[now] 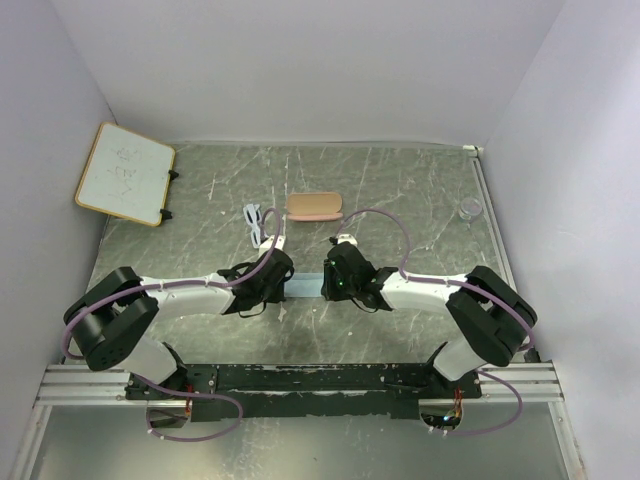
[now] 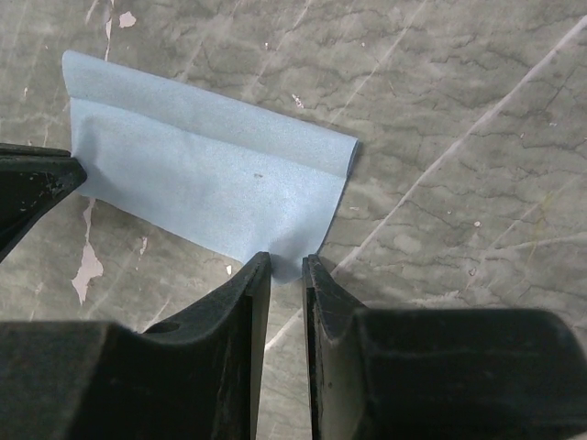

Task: Organize the sunglasses
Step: Pick up the glasses cleaning cloth from the center of the board.

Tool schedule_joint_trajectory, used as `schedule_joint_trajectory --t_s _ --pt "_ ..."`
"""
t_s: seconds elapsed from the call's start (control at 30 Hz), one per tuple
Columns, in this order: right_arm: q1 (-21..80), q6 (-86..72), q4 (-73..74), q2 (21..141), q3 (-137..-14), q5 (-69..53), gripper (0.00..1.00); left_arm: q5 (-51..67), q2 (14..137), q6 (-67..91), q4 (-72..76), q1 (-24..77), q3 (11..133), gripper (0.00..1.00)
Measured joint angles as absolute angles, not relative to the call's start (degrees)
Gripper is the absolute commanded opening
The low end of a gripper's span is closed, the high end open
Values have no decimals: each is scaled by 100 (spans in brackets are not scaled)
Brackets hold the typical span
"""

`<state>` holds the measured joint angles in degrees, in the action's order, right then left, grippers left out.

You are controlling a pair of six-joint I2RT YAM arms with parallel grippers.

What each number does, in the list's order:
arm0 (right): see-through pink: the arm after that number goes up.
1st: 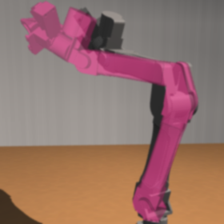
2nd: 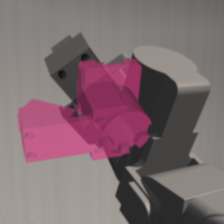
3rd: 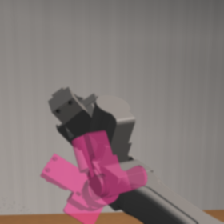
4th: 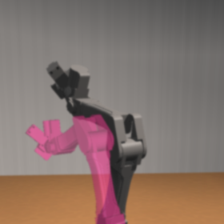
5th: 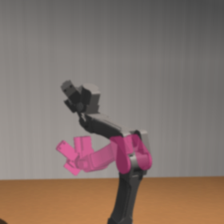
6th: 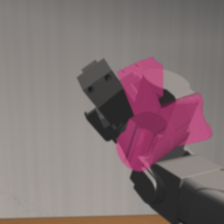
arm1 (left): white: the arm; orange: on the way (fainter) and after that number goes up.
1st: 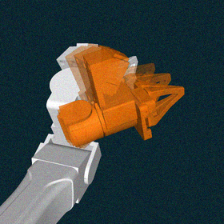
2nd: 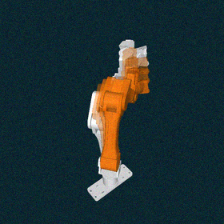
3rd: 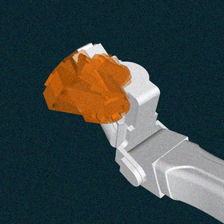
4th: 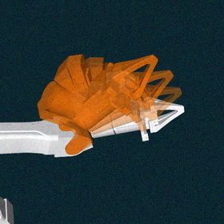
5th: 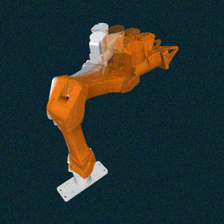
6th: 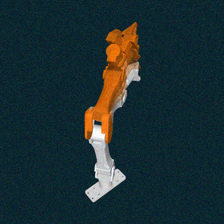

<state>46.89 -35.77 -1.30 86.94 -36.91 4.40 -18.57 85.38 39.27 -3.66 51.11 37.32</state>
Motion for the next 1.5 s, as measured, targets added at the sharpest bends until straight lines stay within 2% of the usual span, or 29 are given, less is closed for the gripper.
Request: schedule_joint_trajectory --t_s 0.57,0.77,0.87,1.5 --pt "4748 -3575 27 8790 -3828 497 13 -1822 8538 3927 -344 5111 3704 7" --pt "4751 -3573 30 8801 -3830 497 7 -1817 8538 3927 -329 5111 3701 7" --pt "4764 -3570 30 8803 -3830 497 0 -1817 8538 3927 -325 5111 3701 7" --pt "4777 -3481 47 8799 -3850 541 0 -1785 8396 3881 -318 5111 3712 7"
